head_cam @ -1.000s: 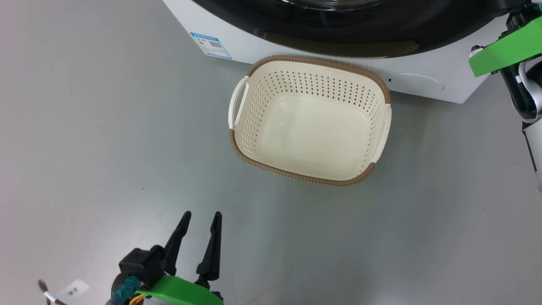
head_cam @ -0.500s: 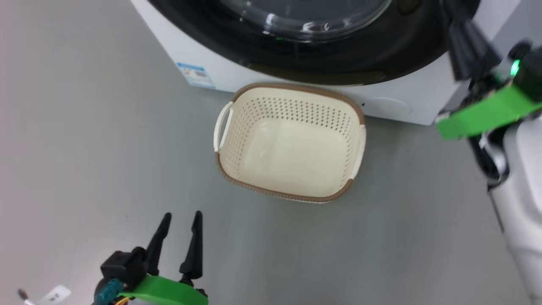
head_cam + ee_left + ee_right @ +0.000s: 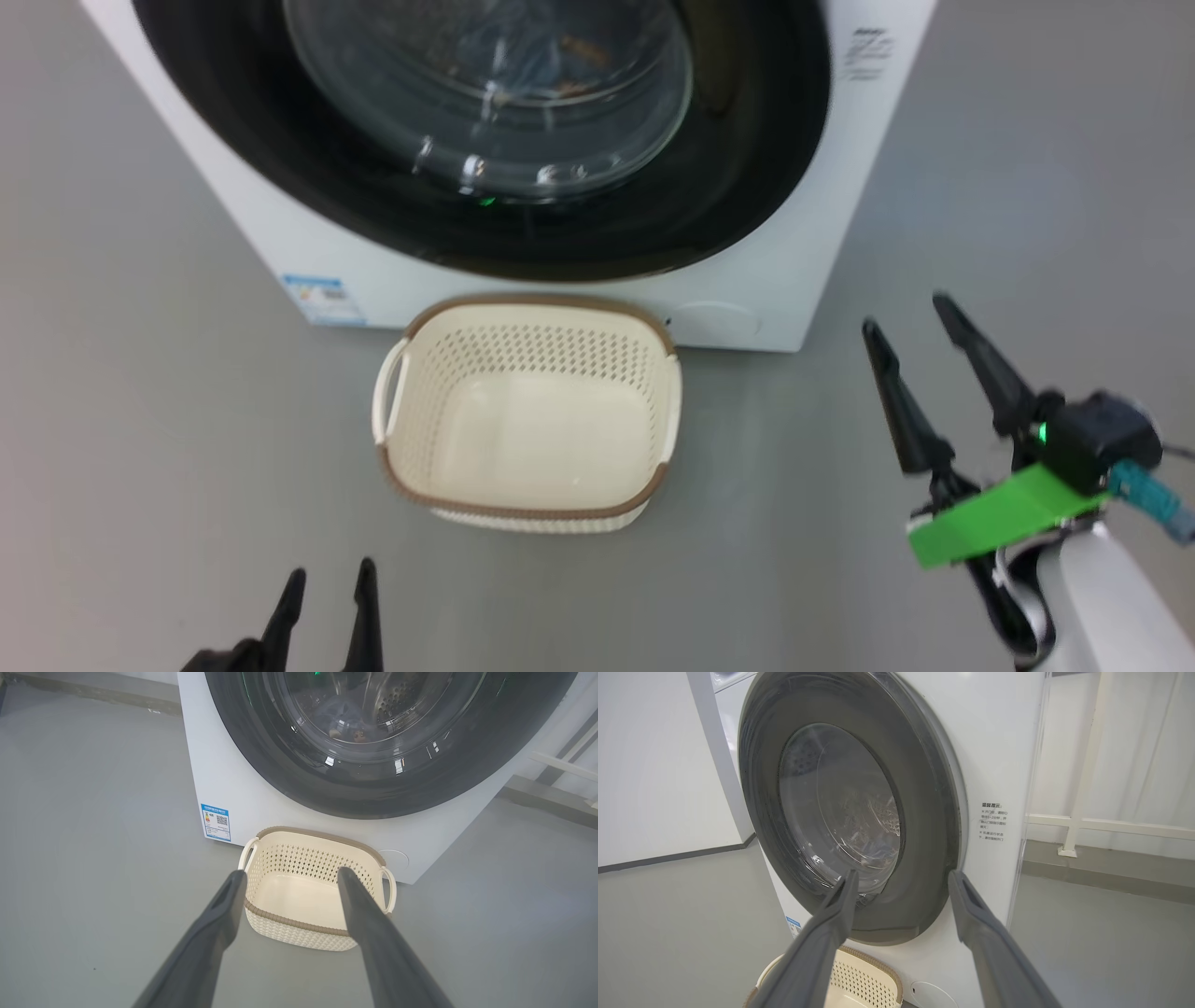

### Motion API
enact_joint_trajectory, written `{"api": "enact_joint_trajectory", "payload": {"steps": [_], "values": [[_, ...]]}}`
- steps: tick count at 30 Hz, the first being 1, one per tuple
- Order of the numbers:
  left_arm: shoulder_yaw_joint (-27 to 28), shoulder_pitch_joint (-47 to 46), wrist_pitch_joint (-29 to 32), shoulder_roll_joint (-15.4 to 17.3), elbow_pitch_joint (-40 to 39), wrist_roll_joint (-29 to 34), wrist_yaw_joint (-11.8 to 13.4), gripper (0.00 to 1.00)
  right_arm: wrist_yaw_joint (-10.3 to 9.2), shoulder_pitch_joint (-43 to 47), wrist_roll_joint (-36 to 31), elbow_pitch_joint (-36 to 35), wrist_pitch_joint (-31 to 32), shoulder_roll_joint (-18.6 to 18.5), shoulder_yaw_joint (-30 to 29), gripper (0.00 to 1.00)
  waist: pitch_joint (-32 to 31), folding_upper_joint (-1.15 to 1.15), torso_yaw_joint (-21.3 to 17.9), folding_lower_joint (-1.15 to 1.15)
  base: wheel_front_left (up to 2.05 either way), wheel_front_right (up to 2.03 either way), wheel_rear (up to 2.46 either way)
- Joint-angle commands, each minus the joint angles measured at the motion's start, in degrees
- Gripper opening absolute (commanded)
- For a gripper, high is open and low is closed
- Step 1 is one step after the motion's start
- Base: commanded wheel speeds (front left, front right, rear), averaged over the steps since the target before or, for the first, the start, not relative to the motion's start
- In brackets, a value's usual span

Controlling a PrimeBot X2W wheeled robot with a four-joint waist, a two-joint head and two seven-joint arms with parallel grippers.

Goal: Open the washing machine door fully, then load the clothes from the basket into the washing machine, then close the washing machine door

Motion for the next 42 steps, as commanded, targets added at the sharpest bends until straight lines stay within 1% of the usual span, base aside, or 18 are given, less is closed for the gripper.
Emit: {"api": "enact_joint_trajectory", "payload": {"steps": [1, 4, 5, 10, 16, 21, 31, 37, 38, 42], "values": [[2.5, 0.7, -0.4, 0.7, -1.5, 0.7, 0.5, 1.0, -0.33, 2.6, -0.2, -2.0, -0.1, 0.8, 0.5, 1.0, -6.7, 0.0, -6.6, 0.0, 0.0, 0.0, 0.0], [3.6, 2.5, -0.4, 0.7, -1.9, 1.2, 0.6, 1.0, -0.33, 6.8, -0.2, -2.7, -0.1, 2.1, -0.4, 1.0, -8.6, 0.0, -8.7, 0.0, 0.0, 0.0, 0.0], [3.6, 2.5, -0.4, 0.7, -1.9, 1.2, 0.6, 1.0, -0.33, 6.8, -0.2, -2.7, -0.1, 2.1, -0.4, 1.0, -8.6, 0.0, -8.7, 0.0, 0.0, 0.0, 0.0], [5.0, 4.9, -0.4, 0.7, -2.8, 2.0, 0.8, 1.0, -0.33, 12.2, -0.8, -3.6, -0.1, 3.1, -2.1, 1.0, -10.4, 0.0, -11.5, 0.0, 0.0, 0.0, 0.0], [6.5, 6.4, -0.4, 0.7, -3.2, 2.2, 0.7, 1.0, -0.33, 16.8, -1.9, -4.1, -0.1, 4.4, -5.5, 1.0, -11.5, 0.0, -13.1, 0.0, 0.0, 0.0, 0.0], [7.2, 7.2, -0.4, 0.7, -3.3, 2.2, 0.5, 1.0, -0.33, 19.5, -2.7, -3.5, -0.1, 5.4, -7.6, 1.0, -12.0, 0.0, -13.4, 0.0, 0.0, 0.0, 0.0], [7.6, 8.2, -0.4, 0.7, -3.2, 2.1, 0.3, 1.0, -0.33, 22.7, -3.6, -1.3, -0.1, 7.0, -12.0, 1.0, -12.8, 0.0, -12.3, 0.0, 0.0, 0.0, 0.0], [7.5, 8.5, -0.4, 0.7, -3.1, 1.9, -0.1, 1.0, -0.33, 22.8, -3.9, -0.9, -0.1, 7.3, -11.9, 1.0, -12.9, 0.0, -12.1, 0.0, 0.0, 0.0, 0.0], [5.7, 9.8, 0.0, 0.2, -1.7, 1.8, -0.1, 0.0, 0.0, 23.4, -3.5, 0.3, 0.1, 8.1, -13.3, 0.0, -12.9, 0.0, -12.1, 0.0, 0.0, 0.0, 0.0], [5.5, 9.8, 0.1, -0.5, 1.0, 1.7, -0.1, 0.0, 0.01, 23.5, -3.5, 3.4, 0.2, 8.7, -13.2, 0.0, -12.9, 0.0, -12.1, 0.0, 0.0, 0.0, 0.0]]}}
